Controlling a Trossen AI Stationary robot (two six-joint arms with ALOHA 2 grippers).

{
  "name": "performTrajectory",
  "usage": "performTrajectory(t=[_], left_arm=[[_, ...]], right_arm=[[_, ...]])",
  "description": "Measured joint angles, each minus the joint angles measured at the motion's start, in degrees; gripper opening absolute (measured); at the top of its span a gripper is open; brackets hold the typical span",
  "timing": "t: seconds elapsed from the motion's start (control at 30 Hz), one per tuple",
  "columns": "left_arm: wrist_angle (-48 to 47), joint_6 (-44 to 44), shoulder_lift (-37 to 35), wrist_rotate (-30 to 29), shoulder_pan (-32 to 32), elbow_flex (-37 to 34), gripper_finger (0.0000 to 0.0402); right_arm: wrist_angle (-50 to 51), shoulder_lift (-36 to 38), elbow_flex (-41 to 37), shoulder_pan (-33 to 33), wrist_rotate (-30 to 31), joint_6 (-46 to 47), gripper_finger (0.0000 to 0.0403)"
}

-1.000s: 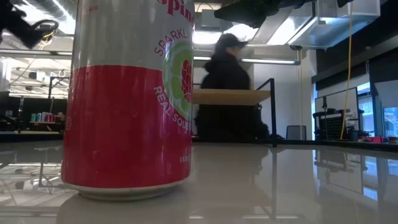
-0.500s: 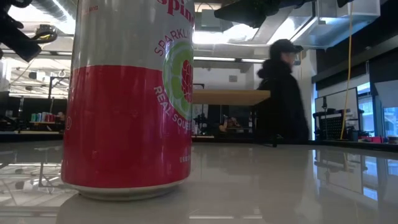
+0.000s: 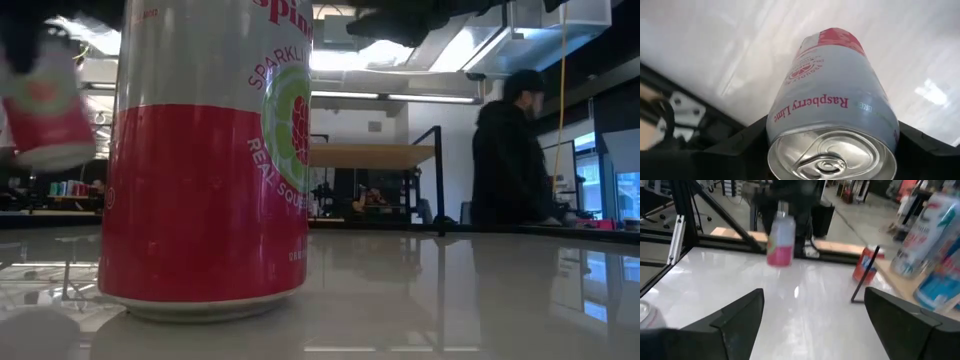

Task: Place canned beverage on shelf
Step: Put the top pink-white soda can on the shelf

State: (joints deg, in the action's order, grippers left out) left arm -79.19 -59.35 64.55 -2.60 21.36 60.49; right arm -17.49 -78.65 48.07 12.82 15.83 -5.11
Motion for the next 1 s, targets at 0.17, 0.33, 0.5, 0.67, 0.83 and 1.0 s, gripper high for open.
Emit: performTrajectory(t=[0.17, 0.33, 0.5, 0.67, 0.83, 1.0], left_arm=[[0.6, 6.0, 4.6, -4.5, -3.6, 6.0, 0.0279], [0.7, 15.6, 15.4, -5.2, -6.7, 13.0, 0.0278], [0.5, 25.3, 27.2, -4.4, -8.6, 22.3, 0.0278], [0.3, 34.0, 36.1, -4.3, -10.5, 30.5, 0.0279], [0.5, 40.4, 42.5, -5.3, -12.6, 36.7, 0.0279], [1.4, 44.8, 46.5, -5.6, -14.4, 37.9, 0.028]], right_arm=[[8.3, -0.2, 0.0, 2.3, -0.8, 5.5, 0.0341], [9.5, -2.4, 0.0, 5.8, -0.7, 7.2, 0.0341], [11.7, -5.3, 0.0, 8.5, 3.1, 9.7, 0.0341], [14.8, -7.5, 0.0, 9.9, 6.6, 12.6, 0.0341], [15.5, -8.9, 0.0, 9.7, 7.1, 14.2, 0.0341], [16.5, -9.5, 0.0, 9.7, 7.7, 14.4, 0.0341]])
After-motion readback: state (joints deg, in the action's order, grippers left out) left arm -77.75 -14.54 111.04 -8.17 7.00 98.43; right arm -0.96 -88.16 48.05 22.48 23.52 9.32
